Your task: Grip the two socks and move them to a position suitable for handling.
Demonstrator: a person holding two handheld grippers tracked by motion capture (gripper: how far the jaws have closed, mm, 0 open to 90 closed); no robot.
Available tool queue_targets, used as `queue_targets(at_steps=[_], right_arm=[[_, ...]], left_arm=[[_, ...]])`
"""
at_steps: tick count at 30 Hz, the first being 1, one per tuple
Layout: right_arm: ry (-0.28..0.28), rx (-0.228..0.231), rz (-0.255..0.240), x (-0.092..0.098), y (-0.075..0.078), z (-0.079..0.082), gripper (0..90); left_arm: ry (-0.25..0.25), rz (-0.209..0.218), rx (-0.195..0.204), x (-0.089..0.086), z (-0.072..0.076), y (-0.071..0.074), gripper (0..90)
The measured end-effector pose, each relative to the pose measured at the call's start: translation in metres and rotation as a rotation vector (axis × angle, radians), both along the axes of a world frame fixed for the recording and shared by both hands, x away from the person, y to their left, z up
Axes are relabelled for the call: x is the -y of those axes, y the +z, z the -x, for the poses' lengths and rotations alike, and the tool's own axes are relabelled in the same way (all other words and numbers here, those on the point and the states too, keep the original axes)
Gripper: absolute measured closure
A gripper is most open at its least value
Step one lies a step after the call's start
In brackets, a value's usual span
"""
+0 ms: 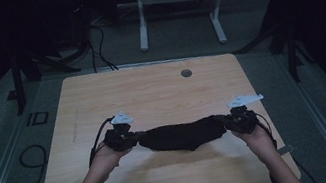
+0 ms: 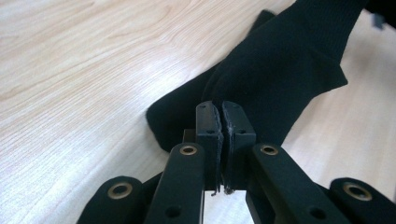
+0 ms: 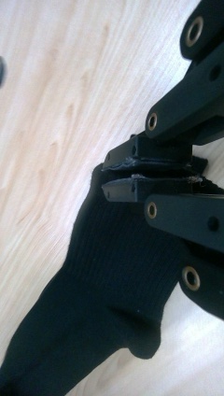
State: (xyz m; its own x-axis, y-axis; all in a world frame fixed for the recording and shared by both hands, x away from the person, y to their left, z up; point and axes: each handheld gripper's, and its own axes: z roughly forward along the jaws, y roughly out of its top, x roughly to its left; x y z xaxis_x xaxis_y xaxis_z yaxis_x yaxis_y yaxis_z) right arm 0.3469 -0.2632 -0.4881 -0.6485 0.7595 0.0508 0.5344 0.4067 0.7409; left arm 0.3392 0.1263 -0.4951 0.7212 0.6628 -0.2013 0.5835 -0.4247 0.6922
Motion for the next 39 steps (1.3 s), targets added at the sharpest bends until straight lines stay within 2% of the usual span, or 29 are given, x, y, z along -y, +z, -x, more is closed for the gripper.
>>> queue_targets(at_steps=[4,5,7,10,14,16,22,32,35,38,39], right_arm=[[-0.019,-0.055,0.026,-0.002,-0.023,-0.016,84.3],[-0.019,-0.055,0.026,-0.002,-0.023,-0.016,84.3],[-0.031,-0.091,0.039,-0.002,-0.036,-0.024,84.2],[-0.043,-0.106,0.050,-0.001,-0.046,-0.030,84.2],[-0.058,-0.121,0.061,0.000,-0.055,-0.036,84.0],[-0.058,-0.117,0.058,0.000,-0.056,-0.036,83.9],[-0.058,-0.106,0.063,0.001,-0.057,-0.036,82.0],[-0.057,-0.105,0.064,0.001,-0.059,-0.038,77.1],[-0.057,-0.116,0.065,0.001,-0.058,-0.039,71.7],[-0.051,-0.121,0.041,0.003,-0.052,-0.039,57.0],[-0.048,-0.117,0.040,0.003,-0.051,-0.039,55.0]], left_arm=[[0.014,-0.010,-0.035,0.004,-0.013,-0.015,86.8],[0.014,-0.010,-0.035,0.004,-0.013,-0.015,86.8],[0.018,-0.019,-0.053,0.007,-0.018,-0.024,86.8],[0.021,-0.019,-0.068,0.009,-0.024,-0.033,86.7],[0.029,-0.046,-0.075,0.011,-0.029,-0.043,86.6],[0.034,-0.038,-0.085,0.011,-0.031,-0.047,86.5],[0.029,-0.056,-0.097,0.013,-0.033,-0.057,86.1],[0.061,-0.065,-0.070,0.013,-0.033,-0.059,84.0],[0.066,-0.044,-0.067,0.012,-0.033,-0.058,75.3],[0.072,-0.003,-0.041,0.010,-0.029,-0.052,56.0],[0.075,0.009,-0.032,0.008,-0.028,-0.049,51.3]])
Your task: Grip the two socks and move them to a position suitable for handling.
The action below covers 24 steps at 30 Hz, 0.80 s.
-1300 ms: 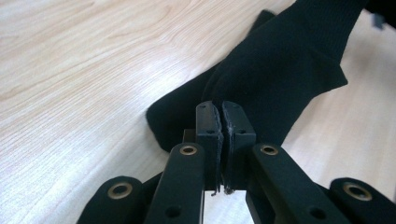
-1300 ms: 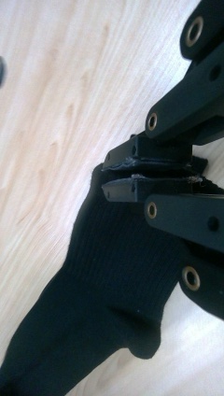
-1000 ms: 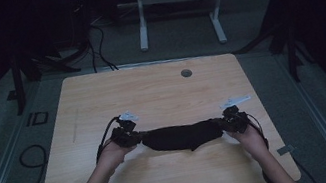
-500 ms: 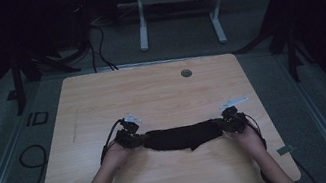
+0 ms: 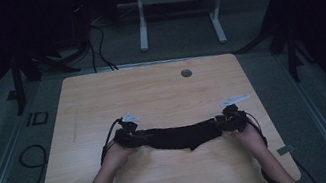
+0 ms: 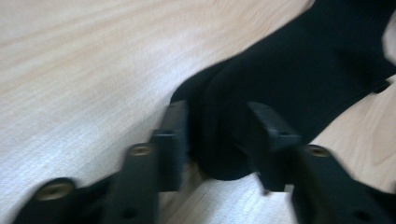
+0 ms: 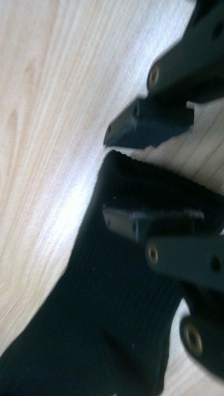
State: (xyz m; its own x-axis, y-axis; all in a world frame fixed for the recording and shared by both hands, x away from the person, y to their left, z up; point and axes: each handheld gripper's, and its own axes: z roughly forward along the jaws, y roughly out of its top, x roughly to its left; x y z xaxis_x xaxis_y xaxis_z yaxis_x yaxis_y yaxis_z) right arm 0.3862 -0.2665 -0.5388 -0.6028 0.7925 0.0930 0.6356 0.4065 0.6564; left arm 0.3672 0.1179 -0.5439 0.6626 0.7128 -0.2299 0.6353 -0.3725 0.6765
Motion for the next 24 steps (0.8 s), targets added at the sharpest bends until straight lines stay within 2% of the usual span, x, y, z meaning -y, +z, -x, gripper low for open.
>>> queue_targets(at_steps=[3,5,6,8,9,10,11,13,16,18,21,24], right_arm=[[0.008,0.015,0.003,0.002,0.007,0.000,44.6],[0.010,0.015,-0.007,0.003,0.010,0.000,37.9],[0.012,0.020,-0.012,0.004,0.011,0.001,36.4],[0.020,0.021,-0.035,0.004,0.014,0.002,29.7],[0.021,0.023,-0.048,0.004,0.015,0.002,26.6],[0.045,0.030,-0.046,0.003,0.016,0.004,19.4],[0.054,0.036,-0.043,0.002,0.016,0.005,16.4],[0.056,0.045,-0.068,0.002,0.018,0.006,16.0],[0.072,0.068,-0.054,0.001,0.019,0.009,13.5],[0.070,0.071,-0.068,0.002,0.019,0.010,13.0],[0.055,0.086,-0.068,0.004,0.019,0.012,12.5],[0.037,0.099,-0.089,0.009,0.019,0.014,12.5]], left_arm=[[0.013,0.011,0.020,-0.004,0.003,0.009,34.5],[0.023,0.036,0.036,-0.007,0.006,0.014,24.9],[0.025,0.046,0.049,-0.008,0.008,0.016,23.9],[0.026,0.037,0.061,-0.009,0.011,0.018,14.4],[0.032,0.030,0.079,-0.009,0.014,0.019,13.8],[0.034,0.025,0.091,-0.009,0.016,0.020,13.8],[0.044,0.017,0.106,-0.010,0.018,0.020,13.0],[0.056,0.017,0.129,-0.011,0.022,0.021,9.0],[0.073,0.000,0.167,-0.014,0.027,0.022,8.8],[0.092,-0.014,0.188,-0.018,0.032,0.020,8.8],[0.113,-0.013,0.191,-0.025,0.036,0.017,8.8],[0.131,-0.005,0.196,-0.034,0.041,0.013,8.9]])
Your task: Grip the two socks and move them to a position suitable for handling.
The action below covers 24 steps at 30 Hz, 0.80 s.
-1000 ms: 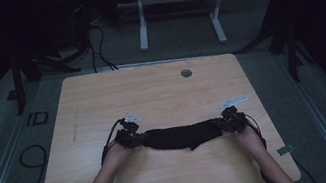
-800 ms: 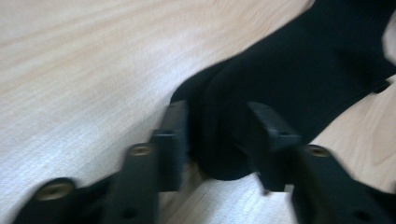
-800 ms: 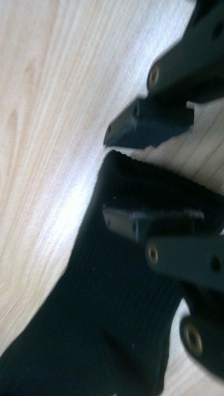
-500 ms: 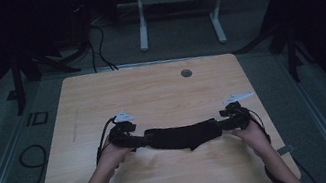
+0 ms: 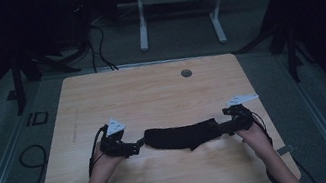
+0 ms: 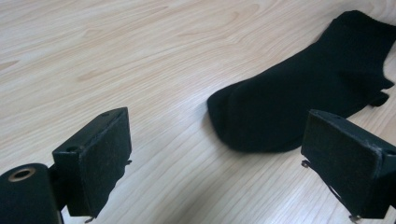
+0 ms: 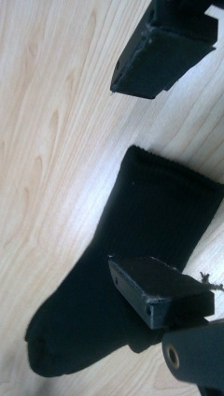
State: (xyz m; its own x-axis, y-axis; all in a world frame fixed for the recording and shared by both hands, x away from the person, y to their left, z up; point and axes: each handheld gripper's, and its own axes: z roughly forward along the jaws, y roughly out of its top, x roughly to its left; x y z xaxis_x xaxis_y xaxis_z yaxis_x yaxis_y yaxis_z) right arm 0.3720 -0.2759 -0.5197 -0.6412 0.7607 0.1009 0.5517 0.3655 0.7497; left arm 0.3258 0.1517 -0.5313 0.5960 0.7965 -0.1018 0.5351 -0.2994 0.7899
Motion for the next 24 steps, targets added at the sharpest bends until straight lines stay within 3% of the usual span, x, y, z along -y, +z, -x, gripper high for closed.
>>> queue_targets(at_steps=[7,17,24], right_arm=[[-0.027,0.014,-0.007,0.015,-0.002,0.005,12.5],[-0.062,-0.005,0.013,0.036,-0.012,0.014,12.6],[-0.084,-0.007,-0.003,0.049,-0.014,0.021,13.1]], left_arm=[[0.031,-0.008,-0.017,-0.019,0.011,-0.010,8.9],[0.074,-0.020,-0.027,-0.037,0.028,-0.027,8.9],[0.099,-0.027,-0.017,-0.046,0.035,-0.028,9.0]])
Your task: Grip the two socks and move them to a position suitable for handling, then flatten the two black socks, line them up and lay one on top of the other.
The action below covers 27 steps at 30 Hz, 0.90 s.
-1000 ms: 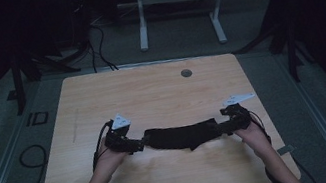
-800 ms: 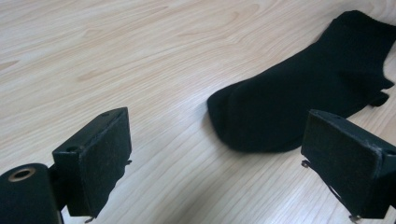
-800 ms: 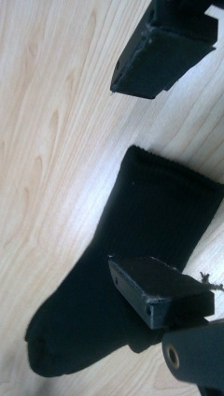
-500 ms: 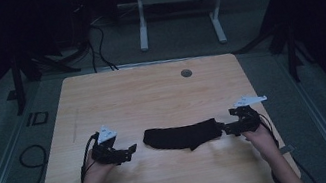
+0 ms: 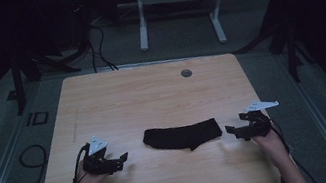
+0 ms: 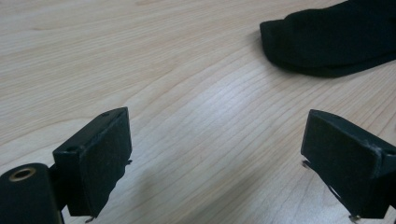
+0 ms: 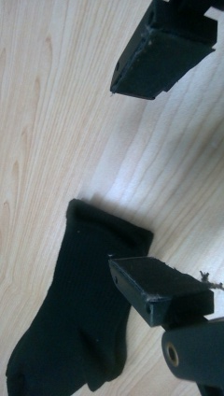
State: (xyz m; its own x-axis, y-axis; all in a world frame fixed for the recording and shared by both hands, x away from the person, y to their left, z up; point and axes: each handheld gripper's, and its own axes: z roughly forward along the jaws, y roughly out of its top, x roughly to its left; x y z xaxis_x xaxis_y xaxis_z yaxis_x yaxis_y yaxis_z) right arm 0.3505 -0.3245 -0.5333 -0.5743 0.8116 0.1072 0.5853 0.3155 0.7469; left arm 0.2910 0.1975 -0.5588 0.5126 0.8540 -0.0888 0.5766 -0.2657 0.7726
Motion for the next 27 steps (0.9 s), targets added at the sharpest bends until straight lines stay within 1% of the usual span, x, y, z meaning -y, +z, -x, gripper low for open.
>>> queue_targets(at_steps=[2,5,8,9,10,11,12,13,14,15,18,21,22,24,25,26,27], right_arm=[[-0.004,0.006,-0.003,0.002,-0.001,0.003,13.1],[-0.011,0.016,-0.003,0.006,-0.003,0.010,13.2],[-0.024,0.017,0.002,0.012,-0.008,0.017,13.3],[-0.028,0.017,0.001,0.014,-0.010,0.019,13.3],[-0.033,0.017,0.002,0.016,-0.011,0.021,13.3],[-0.042,0.022,0.005,0.018,-0.013,0.024,13.3],[-0.049,0.022,0.004,0.020,-0.014,0.026,13.3],[-0.054,0.019,0.006,0.022,-0.015,0.029,13.3],[-0.054,0.019,0.006,0.022,-0.015,0.029,13.3],[-0.071,0.019,0.015,0.026,-0.017,0.033,13.3],[-0.083,0.015,0.016,0.031,-0.018,0.037,13.4],[-0.094,0.017,0.010,0.034,-0.018,0.040,13.4],[-0.108,0.017,0.008,0.037,-0.018,0.042,13.4],[-0.122,0.020,0.010,0.040,-0.019,0.044,13.4],[-0.131,0.021,0.010,0.041,-0.019,0.046,13.4],[-0.138,0.023,0.004,0.043,-0.019,0.047,13.4],[-0.148,0.025,0.006,0.045,-0.020,0.048,13.4]], left_arm=[[0.008,0.001,0.011,-0.003,0.005,0.001,9.0],[0.020,-0.010,0.029,-0.007,0.012,0.001,8.9],[0.045,-0.004,0.047,-0.012,0.019,0.001,8.9],[0.045,-0.004,0.047,-0.012,0.019,0.001,8.9],[0.066,0.000,0.059,-0.017,0.024,0.002,8.9],[0.066,0.000,0.059,-0.017,0.024,0.002,9.0],[0.081,0.000,0.074,-0.021,0.029,0.002,9.0],[0.086,-0.002,0.079,-0.023,0.031,0.002,9.0],[0.086,-0.002,0.079,-0.023,0.031,0.002,9.0],[0.092,-0.006,0.082,-0.027,0.035,0.001,9.0],[0.111,-0.012,0.089,-0.032,0.040,-0.001,9.0],[0.117,-0.012,0.084,-0.035,0.042,-0.002,9.0],[0.128,-0.013,0.093,-0.037,0.045,-0.003,9.0],[0.141,-0.007,0.097,-0.040,0.047,-0.004,9.0],[0.146,0.002,0.101,-0.041,0.048,-0.004,9.0],[0.155,-0.001,0.100,-0.043,0.049,-0.005,9.0],[0.165,-0.003,0.106,-0.044,0.050,-0.005,9.0]])
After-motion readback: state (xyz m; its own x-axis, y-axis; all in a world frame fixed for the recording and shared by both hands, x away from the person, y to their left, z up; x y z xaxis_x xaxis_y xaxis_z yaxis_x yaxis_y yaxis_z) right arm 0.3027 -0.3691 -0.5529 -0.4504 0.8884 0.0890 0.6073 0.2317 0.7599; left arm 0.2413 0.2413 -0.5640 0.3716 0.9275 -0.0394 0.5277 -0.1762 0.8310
